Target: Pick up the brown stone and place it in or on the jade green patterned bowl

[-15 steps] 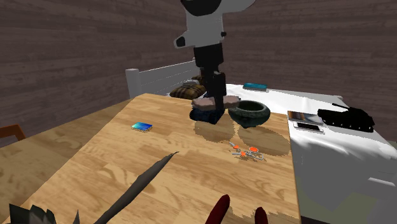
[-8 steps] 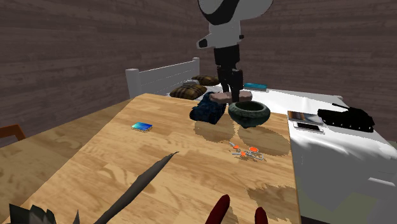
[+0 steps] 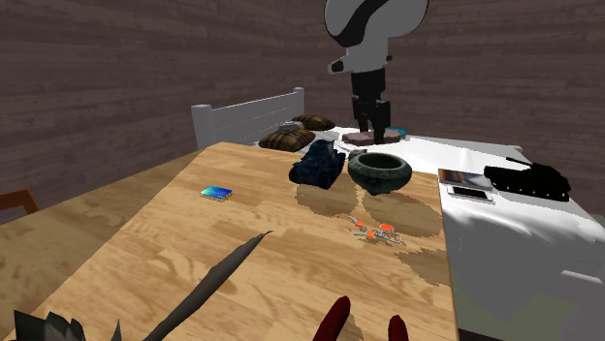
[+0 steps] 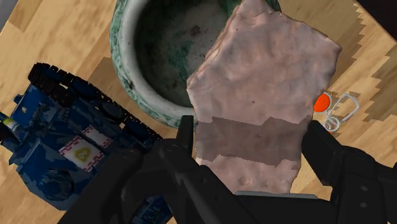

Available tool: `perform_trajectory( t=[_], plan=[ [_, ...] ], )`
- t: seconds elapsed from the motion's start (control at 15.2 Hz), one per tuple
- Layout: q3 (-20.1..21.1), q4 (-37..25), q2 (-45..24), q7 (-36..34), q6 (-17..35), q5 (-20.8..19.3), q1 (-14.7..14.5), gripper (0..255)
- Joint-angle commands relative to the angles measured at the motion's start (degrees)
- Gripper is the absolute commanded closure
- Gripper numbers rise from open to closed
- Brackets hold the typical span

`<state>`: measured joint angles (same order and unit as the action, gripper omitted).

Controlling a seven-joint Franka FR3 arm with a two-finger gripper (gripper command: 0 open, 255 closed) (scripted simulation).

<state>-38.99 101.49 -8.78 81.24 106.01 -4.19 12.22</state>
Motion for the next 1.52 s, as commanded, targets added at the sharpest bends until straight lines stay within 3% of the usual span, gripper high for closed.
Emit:
perform_trajectory(
  t=[0.0,0.2,1.06,1.45],
  plan=[
    [-0.9,-3.2,-3.0,3.8,-0.4,2.0,2.4,255],
    [-1.7,-8.0,-7.5,8.7,-1.0,5.0,6.3,255],
    [-0.8,-0.5,-10.0,8.6,8.3,6.5,6.6,255],
    [-0.8,-0.5,-10.0,8.6,8.3,6.5,6.6,255]
  ],
)
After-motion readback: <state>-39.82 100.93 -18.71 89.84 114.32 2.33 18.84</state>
